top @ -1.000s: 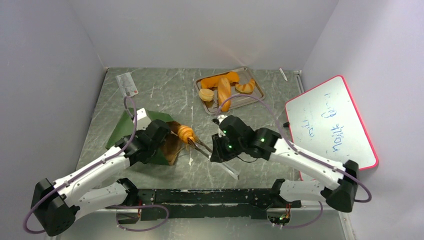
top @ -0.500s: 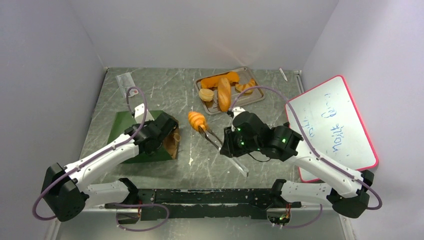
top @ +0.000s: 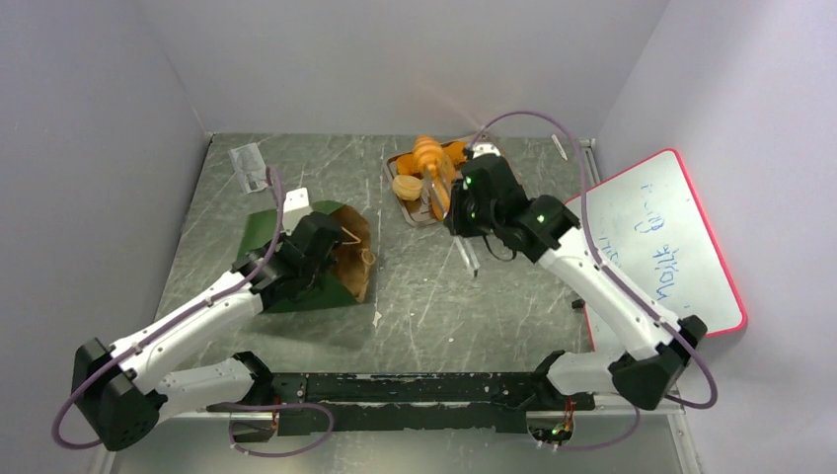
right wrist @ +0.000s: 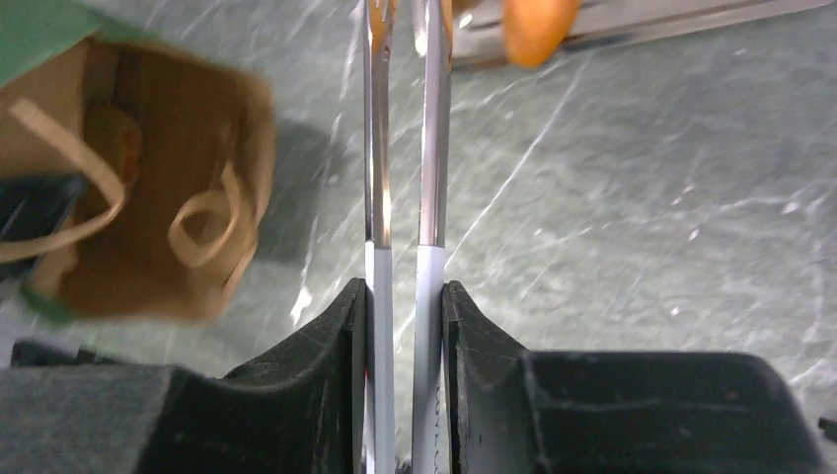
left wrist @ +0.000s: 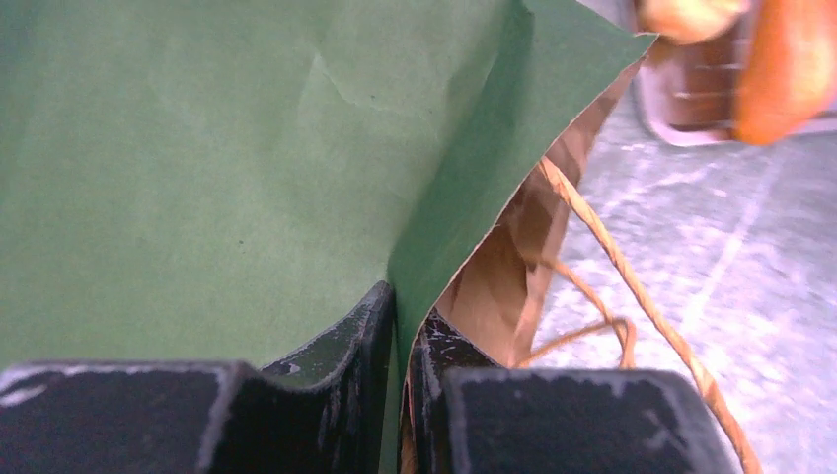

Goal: Take the fake bread out of the paper bag
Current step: Place the fake bread in the container.

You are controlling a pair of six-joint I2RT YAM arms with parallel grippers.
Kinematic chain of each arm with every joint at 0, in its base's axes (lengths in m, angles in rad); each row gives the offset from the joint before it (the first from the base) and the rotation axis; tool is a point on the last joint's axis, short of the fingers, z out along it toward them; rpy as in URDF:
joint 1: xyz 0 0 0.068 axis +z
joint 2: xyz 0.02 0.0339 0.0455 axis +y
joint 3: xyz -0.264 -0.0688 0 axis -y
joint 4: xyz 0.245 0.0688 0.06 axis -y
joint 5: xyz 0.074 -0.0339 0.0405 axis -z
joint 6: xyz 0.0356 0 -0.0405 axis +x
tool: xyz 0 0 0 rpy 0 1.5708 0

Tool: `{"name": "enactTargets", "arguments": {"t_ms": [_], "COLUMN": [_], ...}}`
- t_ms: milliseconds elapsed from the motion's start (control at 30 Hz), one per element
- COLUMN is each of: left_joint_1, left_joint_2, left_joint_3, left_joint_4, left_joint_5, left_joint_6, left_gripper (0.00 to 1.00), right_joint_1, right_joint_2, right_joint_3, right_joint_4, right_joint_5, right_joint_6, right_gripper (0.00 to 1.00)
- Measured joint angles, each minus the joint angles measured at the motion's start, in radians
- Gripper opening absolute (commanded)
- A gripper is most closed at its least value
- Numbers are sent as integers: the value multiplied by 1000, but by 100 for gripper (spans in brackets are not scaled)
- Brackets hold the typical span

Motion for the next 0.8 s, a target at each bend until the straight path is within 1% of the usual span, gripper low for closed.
{"name": "enactTargets", "arguments": {"t_ms": [200,300,400,433,633,800], "left_joint_1": [5,7,9,10,16,30], "left_joint_2": [-126,-166,-184,-188,-205,-226], "left_joint_3": [-18,-28,-34,-42,-86,-99], "left_joint_4": [176,217,231,237,240,232], "left_joint_5": [189,292,386,426,550,621], "left_joint_6": [245,332,394,416,488,517], "left_gripper": [7,7,7,7,7,7], "right_joint_1": [-220,-325,-403,-417,-474,-489], "right_joint_2": [106,159,204,215,314,381], "right_joint_3": [16,12,-14,-24,-66,-69], "right_joint_4": [108,169,250,270,377,431], "right_joint_5": [-56,-95,-127,-131,-177,-204], "right_joint_6": [-80,-100,-111,-113,-115,-108], "right_gripper": [0,0,0,0,0,0]}}
